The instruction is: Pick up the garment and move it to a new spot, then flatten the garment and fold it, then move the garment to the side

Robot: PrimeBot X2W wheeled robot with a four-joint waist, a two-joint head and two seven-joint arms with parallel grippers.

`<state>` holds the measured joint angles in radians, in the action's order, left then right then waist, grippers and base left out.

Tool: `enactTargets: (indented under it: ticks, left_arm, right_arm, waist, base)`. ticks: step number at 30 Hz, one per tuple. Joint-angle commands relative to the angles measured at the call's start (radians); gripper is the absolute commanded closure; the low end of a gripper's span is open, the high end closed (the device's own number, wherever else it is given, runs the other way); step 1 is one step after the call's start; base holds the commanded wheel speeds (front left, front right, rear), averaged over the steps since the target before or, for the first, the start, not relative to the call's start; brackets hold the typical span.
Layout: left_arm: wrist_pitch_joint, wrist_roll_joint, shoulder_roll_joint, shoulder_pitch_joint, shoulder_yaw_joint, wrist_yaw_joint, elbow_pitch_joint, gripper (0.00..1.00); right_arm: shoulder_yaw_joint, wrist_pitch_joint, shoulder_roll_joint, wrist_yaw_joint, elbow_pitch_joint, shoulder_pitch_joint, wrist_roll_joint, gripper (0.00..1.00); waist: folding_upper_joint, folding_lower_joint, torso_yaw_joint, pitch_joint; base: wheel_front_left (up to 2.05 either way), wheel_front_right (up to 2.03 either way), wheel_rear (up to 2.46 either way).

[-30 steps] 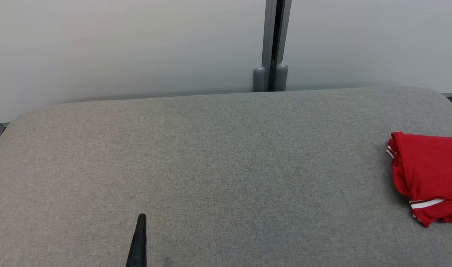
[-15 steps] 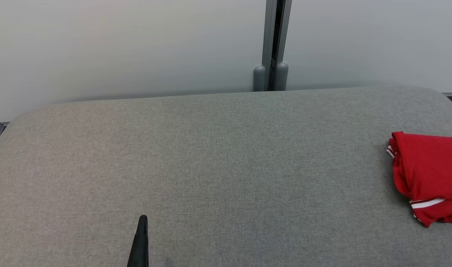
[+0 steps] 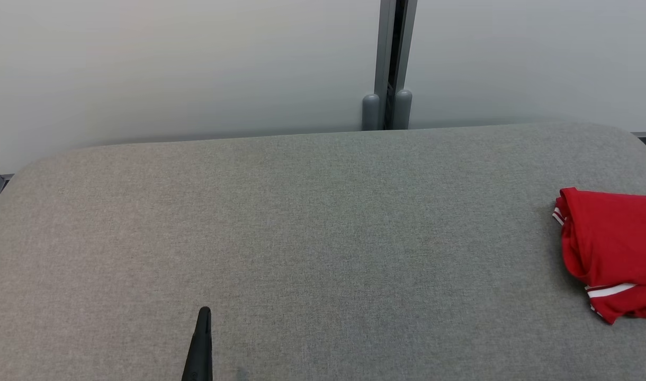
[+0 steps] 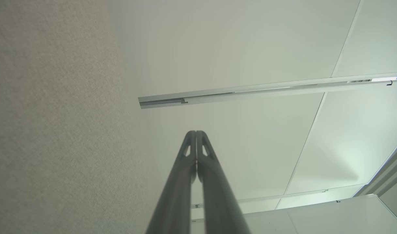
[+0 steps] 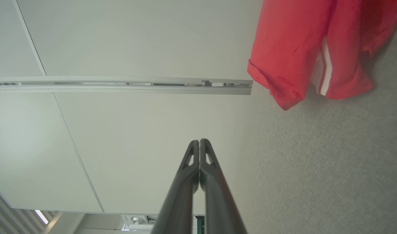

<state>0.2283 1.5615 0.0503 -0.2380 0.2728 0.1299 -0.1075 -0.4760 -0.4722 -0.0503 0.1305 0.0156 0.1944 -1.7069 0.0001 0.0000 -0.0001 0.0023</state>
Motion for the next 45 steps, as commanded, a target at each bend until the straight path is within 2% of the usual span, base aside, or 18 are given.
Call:
enactTargets:
  ticks: [1, 45]
  left_arm:
    - [0.001, 0.004, 0.003, -0.004, -0.003, 0.004, -0.003, 1.0]
    - [0.001, 0.004, 0.004, -0.004, -0.002, 0.004, -0.003, 1.0]
  right_arm:
    - [-0.003, -0.005, -0.002, 0.0, 0.002, 0.005, -0.001, 1.0]
    - [0.001, 0.001, -0.002, 0.0, 0.002, 0.007, -0.006, 1.0]
  waist:
    - [-0.0001, 0.0, 0.0, 0.0]
    - [-0.0001, 0.0, 0.0, 0.0]
  base:
    - [0.0, 0.0, 0.0]
    - [0.0, 0.0, 0.0]
